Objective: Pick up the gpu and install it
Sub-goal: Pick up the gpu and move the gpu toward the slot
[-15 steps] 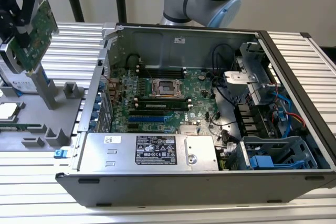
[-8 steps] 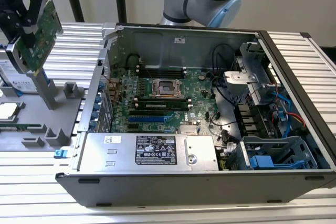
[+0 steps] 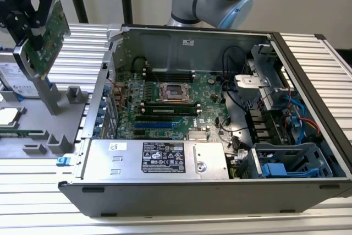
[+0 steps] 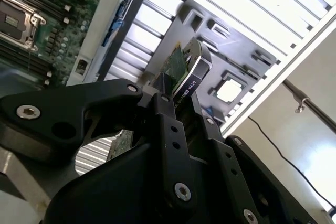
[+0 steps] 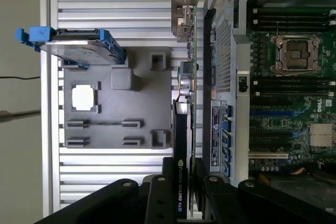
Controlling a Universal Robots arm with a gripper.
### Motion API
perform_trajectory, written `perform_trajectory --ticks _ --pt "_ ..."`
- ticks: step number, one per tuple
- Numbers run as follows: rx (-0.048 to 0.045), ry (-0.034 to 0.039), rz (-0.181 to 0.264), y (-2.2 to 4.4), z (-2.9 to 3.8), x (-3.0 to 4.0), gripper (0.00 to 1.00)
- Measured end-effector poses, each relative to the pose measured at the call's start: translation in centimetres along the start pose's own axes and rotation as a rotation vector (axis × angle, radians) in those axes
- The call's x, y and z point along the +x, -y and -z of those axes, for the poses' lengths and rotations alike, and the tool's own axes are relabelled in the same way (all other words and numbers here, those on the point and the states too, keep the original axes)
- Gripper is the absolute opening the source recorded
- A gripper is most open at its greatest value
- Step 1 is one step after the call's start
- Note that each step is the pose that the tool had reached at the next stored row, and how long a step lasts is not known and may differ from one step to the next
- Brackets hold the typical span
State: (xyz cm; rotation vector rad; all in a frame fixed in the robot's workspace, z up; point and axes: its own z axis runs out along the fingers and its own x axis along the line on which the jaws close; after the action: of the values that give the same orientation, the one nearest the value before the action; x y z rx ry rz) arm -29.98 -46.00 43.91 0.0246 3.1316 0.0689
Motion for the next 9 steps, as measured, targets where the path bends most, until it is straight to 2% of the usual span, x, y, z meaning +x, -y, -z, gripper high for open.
perform_trajectory --ticks 9 --pt "0.0001 -0.0002 0.000 -0.02 0.00 -0.99 0.00"
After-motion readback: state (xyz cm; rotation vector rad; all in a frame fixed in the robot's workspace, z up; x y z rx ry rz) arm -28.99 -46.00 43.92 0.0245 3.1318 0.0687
